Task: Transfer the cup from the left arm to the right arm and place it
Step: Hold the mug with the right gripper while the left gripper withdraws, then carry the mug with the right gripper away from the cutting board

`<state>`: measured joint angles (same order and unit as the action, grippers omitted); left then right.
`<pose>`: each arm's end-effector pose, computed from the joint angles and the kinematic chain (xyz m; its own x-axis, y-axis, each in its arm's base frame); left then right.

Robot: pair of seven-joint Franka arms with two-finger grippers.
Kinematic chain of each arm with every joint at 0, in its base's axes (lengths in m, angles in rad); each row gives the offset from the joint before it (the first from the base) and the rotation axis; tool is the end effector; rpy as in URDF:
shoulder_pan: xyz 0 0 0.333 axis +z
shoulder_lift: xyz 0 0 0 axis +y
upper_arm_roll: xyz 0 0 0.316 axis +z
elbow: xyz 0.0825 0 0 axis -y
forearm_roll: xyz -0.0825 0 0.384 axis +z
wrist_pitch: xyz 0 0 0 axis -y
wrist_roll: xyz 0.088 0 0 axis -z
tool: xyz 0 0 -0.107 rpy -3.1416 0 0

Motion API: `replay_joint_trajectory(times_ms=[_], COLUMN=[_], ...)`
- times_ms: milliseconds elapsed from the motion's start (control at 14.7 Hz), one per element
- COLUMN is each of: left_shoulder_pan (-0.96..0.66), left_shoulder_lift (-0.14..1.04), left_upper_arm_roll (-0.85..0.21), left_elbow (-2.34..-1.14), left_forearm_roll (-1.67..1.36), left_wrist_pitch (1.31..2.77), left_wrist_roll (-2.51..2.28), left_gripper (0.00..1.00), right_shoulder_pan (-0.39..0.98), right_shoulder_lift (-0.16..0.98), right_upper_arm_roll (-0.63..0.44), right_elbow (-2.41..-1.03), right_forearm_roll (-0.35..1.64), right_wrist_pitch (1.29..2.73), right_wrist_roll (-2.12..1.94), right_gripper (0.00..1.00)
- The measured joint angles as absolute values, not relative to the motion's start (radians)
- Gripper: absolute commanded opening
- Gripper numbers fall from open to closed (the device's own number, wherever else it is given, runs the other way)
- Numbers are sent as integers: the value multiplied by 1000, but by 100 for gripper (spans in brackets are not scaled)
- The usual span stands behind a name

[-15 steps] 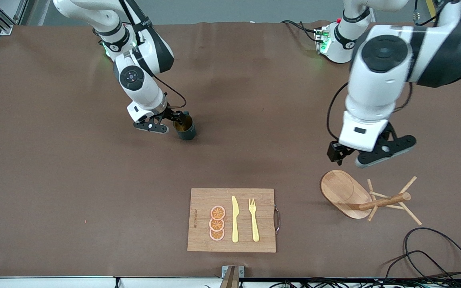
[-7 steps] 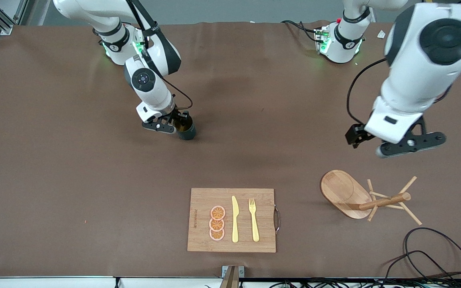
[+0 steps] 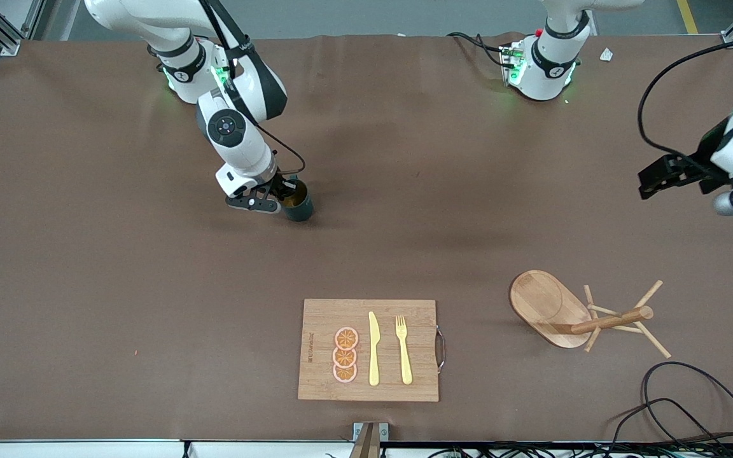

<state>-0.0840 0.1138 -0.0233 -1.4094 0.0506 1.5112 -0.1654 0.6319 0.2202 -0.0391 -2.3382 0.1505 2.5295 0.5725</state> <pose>0.5815 -0.0561 0.6304 0.9981 0.0610 -0.0039 0.0607 -0.9969 -0.0492 0.4279 0.2860 0.2388 0.9925 -0.1014 -0.0677 -0.1046 -0.9935 -0.0446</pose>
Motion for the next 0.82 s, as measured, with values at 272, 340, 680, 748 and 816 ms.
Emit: replay_joint_trajectory(times_ms=[272, 340, 680, 748, 816], left_shoulder_pan=[53, 70, -15, -36, -43], left_shoulder_lift=[94, 89, 62, 57, 53], left_upper_arm_roll=[-156, -173, -68, -45, -39], left_elbow=[-1410, -1410, -1420, -1423, -1428], left_forearm_roll=[50, 50, 50, 50, 50], left_wrist_pitch=[1470, 1461, 1431, 1431, 1431], left_wrist_roll=[-157, -157, -156, -156, -156], left_gripper=[100, 100, 100, 100, 100], right_shoulder_pan=[596, 570, 421, 391, 363], right_shoulder_lift=[216, 212, 191, 189, 189], right_upper_arm_roll=[-53, -56, -63, -64, -64], right_elbow=[-2333, -2332, -2326, -2326, -2326], right_forearm_roll=[151, 151, 141, 127, 101], right_wrist_pitch=[2524, 2521, 2486, 2483, 2482], right_wrist_roll=[252, 162, -241, -313, -382], right_gripper=[0, 0, 0, 0, 0])
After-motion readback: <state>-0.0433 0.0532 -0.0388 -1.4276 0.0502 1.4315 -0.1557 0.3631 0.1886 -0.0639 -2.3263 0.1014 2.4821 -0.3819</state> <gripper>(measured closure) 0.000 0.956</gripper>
